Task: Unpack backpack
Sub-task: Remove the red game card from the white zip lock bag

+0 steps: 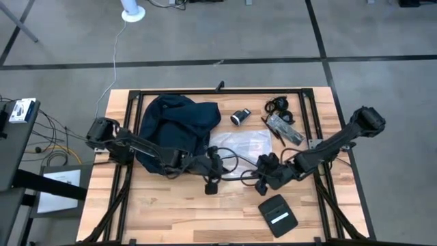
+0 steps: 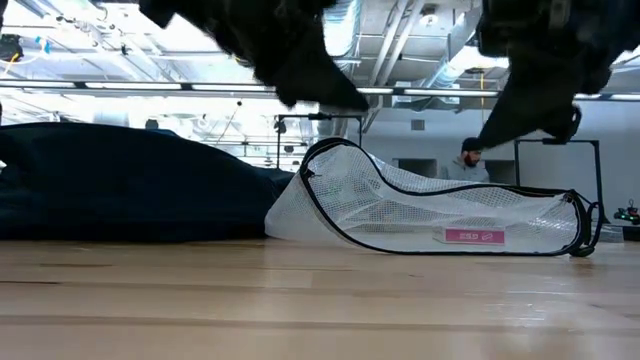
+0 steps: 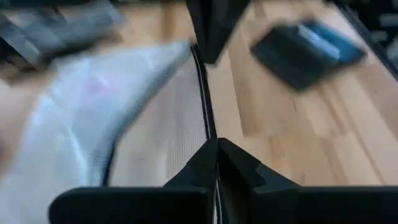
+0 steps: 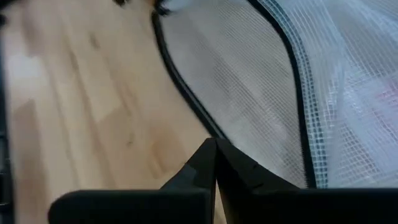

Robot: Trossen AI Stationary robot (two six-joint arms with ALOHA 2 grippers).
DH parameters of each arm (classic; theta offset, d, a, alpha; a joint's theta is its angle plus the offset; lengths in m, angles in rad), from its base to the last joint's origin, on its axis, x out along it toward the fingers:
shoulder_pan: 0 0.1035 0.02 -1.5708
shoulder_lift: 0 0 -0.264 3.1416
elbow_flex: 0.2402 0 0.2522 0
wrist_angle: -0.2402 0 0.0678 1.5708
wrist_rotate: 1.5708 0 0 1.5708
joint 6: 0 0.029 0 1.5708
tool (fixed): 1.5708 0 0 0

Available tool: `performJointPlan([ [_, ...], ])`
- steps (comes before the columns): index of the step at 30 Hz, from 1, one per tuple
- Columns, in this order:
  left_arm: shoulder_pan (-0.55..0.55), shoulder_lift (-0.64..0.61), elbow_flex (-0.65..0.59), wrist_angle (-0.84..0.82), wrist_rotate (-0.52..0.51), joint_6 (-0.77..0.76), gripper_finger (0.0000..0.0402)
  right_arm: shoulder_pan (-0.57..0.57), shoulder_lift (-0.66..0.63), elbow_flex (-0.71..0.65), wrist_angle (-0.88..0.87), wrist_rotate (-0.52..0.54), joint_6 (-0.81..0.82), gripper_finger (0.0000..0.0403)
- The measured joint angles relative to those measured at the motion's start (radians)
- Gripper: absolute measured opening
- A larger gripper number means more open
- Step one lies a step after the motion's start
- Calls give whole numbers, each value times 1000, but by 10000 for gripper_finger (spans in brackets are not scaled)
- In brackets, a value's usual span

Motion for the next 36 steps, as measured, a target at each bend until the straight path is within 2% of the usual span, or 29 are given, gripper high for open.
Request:
performJointPlan([
  [2,19,12,4,17,80,0,0,-24,37,0,1,-32,-22,0],
  [4,34,21,4,-8,94,-4,0,-51,65,-2,-3,-58,-25,0],
  [7,62,38,2,-115,35,-21,0,-79,92,1,-28,-93,14,0],
  [10,82,40,4,-181,-50,-56,0,-94,107,0,-139,-116,76,0],
  [16,71,54,4,-188,-59,-117,0,-107,84,0,-385,-105,178,0],
  [21,26,64,3,-104,-52,-148,0,-127,48,0,-515,0,224,0],
  [25,-3,64,3,-29,-23,-132,0,-165,29,0,-541,83,223,0],
  [29,-22,33,4,-34,-26,-99,0,-187,21,0,-528,142,223,0],
  [32,-31,-1,4,-108,-96,-94,0,-163,13,0,-504,155,223,0],
  [36,-31,-21,4,-233,-329,-66,0,-116,6,0,-427,180,197,0],
])
